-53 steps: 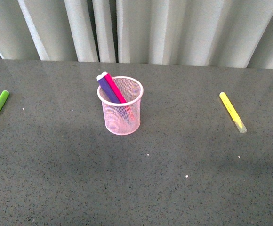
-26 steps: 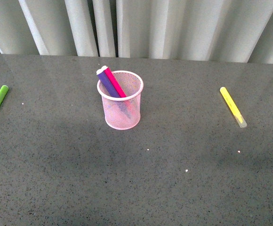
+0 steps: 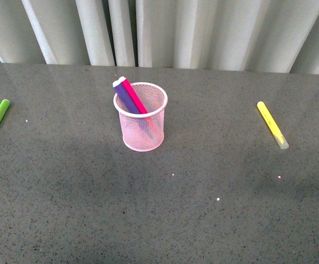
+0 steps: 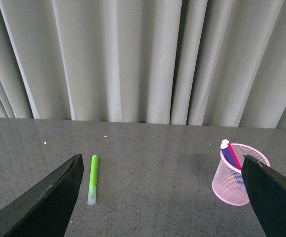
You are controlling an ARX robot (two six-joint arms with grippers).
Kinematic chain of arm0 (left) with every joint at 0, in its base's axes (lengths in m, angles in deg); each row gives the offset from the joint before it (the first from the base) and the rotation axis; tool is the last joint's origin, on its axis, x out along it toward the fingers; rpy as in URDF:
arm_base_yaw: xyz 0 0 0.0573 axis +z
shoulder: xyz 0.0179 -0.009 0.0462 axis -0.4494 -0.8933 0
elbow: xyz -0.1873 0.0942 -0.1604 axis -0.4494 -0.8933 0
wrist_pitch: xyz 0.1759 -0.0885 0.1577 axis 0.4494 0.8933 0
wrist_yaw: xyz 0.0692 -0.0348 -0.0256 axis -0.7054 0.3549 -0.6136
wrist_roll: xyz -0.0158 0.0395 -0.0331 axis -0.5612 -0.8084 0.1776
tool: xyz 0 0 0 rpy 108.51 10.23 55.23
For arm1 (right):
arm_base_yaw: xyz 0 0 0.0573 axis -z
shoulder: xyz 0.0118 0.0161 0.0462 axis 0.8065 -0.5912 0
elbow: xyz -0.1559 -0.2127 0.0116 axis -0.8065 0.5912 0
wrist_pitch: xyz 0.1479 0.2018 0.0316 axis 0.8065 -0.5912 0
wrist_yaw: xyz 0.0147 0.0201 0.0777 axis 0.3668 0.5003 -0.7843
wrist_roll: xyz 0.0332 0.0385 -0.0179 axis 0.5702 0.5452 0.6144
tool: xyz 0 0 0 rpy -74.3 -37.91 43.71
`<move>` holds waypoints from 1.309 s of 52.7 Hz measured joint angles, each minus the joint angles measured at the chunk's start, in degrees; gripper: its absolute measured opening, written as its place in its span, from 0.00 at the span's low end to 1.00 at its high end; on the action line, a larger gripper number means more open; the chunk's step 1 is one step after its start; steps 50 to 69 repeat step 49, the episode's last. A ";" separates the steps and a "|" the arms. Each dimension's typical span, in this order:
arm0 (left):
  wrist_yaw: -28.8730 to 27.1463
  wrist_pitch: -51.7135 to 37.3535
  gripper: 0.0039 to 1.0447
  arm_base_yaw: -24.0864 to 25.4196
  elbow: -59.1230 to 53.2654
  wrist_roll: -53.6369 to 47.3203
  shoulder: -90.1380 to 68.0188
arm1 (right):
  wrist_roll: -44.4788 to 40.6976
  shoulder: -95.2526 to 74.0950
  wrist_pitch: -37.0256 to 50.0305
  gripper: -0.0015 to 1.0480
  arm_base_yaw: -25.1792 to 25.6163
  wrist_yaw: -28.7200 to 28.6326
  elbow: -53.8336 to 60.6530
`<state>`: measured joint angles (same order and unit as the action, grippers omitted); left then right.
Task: Insert purple and pink pens into pink cup
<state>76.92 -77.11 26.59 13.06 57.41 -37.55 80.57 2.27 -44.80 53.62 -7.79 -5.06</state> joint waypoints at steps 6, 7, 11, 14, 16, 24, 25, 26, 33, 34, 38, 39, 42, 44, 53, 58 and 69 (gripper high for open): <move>0.00 0.00 0.94 0.00 0.00 0.00 0.00 | 0.00 0.00 0.00 0.93 0.00 0.00 0.00; 0.00 0.00 0.94 0.00 0.00 -0.02 0.00 | 0.00 0.00 0.00 0.93 0.00 0.00 0.00; 0.00 0.00 0.94 0.00 0.00 0.00 0.00 | 0.00 0.00 0.00 0.93 0.00 -0.02 0.00; 0.00 0.00 0.94 0.00 0.00 0.00 0.00 | 0.00 0.00 0.00 0.93 0.00 0.00 0.00; 0.02 0.00 0.94 0.00 0.00 0.00 0.00 | 0.00 0.00 0.00 0.93 0.00 0.00 0.00; 0.00 0.00 0.94 0.00 0.00 0.00 0.00 | 0.02 0.00 0.00 0.93 0.00 0.00 0.00; 0.00 0.00 0.94 0.00 0.00 0.00 0.00 | 0.00 0.00 0.00 0.93 0.00 0.00 0.00; 0.02 0.00 0.94 0.00 0.00 0.00 0.00 | 0.00 0.00 0.00 0.93 0.00 0.00 0.00; 0.00 0.00 0.94 0.00 0.00 0.00 0.00 | 0.00 0.00 0.00 0.93 0.00 0.00 0.00; 0.00 0.00 0.94 0.00 0.00 0.00 0.00 | 0.00 0.00 0.00 0.93 0.00 0.00 0.00; 0.00 0.00 0.94 0.00 0.00 0.00 0.00 | 0.00 0.00 0.00 0.93 0.00 0.00 0.00; 0.02 0.00 0.94 0.00 0.00 0.00 0.00 | 0.02 0.00 0.00 0.93 0.00 -0.02 0.00; 0.00 0.00 0.94 0.00 0.00 0.00 0.00 | 0.00 0.00 0.00 0.93 0.00 0.00 0.00; 0.00 0.00 0.94 0.00 0.00 0.00 0.00 | 0.00 0.00 0.00 0.93 0.00 0.00 0.00; 0.00 0.00 0.94 0.00 0.00 0.00 0.00 | 0.00 0.00 0.00 0.93 0.00 0.00 0.00; 0.00 0.00 0.94 0.00 0.00 0.00 0.00 | 0.00 0.00 0.00 0.93 0.00 0.00 0.00; 0.00 0.00 0.94 0.00 0.00 0.00 0.00 | 0.00 0.00 0.00 0.93 0.00 0.00 0.00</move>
